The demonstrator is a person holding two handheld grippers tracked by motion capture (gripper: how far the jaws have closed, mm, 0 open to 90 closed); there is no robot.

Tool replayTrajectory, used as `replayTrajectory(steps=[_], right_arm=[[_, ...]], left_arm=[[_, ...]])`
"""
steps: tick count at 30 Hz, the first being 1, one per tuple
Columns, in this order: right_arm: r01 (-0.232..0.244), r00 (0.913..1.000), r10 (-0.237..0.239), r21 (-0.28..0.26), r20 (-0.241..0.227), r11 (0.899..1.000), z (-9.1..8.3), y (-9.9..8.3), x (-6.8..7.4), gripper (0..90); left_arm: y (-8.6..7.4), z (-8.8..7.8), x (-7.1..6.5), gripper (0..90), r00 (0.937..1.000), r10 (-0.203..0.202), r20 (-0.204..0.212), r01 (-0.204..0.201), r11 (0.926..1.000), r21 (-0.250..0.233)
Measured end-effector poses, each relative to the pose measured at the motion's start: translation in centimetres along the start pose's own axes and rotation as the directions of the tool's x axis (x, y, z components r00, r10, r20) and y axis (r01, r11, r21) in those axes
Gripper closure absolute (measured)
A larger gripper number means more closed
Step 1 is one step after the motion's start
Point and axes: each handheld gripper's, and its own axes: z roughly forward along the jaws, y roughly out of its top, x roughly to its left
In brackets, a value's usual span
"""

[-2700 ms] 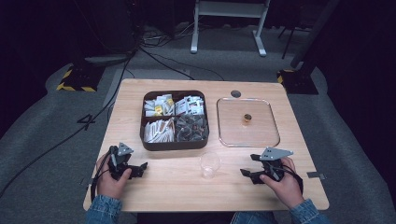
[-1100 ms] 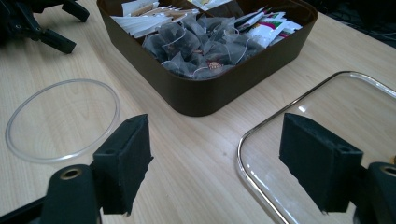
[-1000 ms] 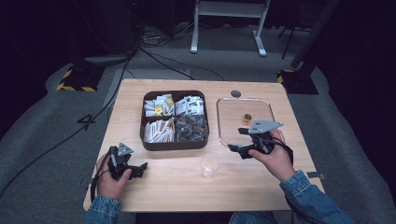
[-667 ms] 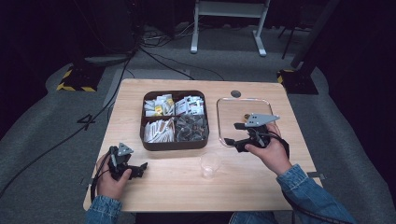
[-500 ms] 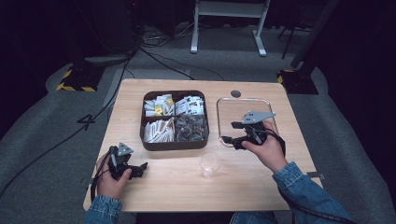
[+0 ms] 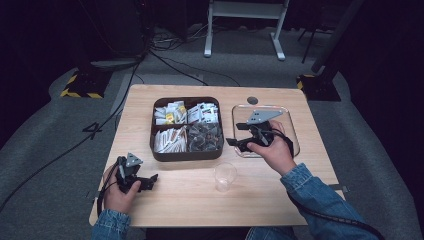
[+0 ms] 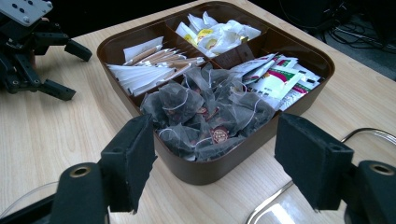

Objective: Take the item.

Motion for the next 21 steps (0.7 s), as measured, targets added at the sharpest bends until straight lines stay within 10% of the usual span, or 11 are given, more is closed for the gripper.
replayTrajectory(steps=[21], right_arm=[[0.032,0.9983,-0.031,0.031,-0.050,0.999,3.3,2.1,0.0,30.8]], left_arm=[[-0.2,-0.1,0.0,0.3,1.0000,0.007,-0.001,-0.007,1.0000,0.000]])
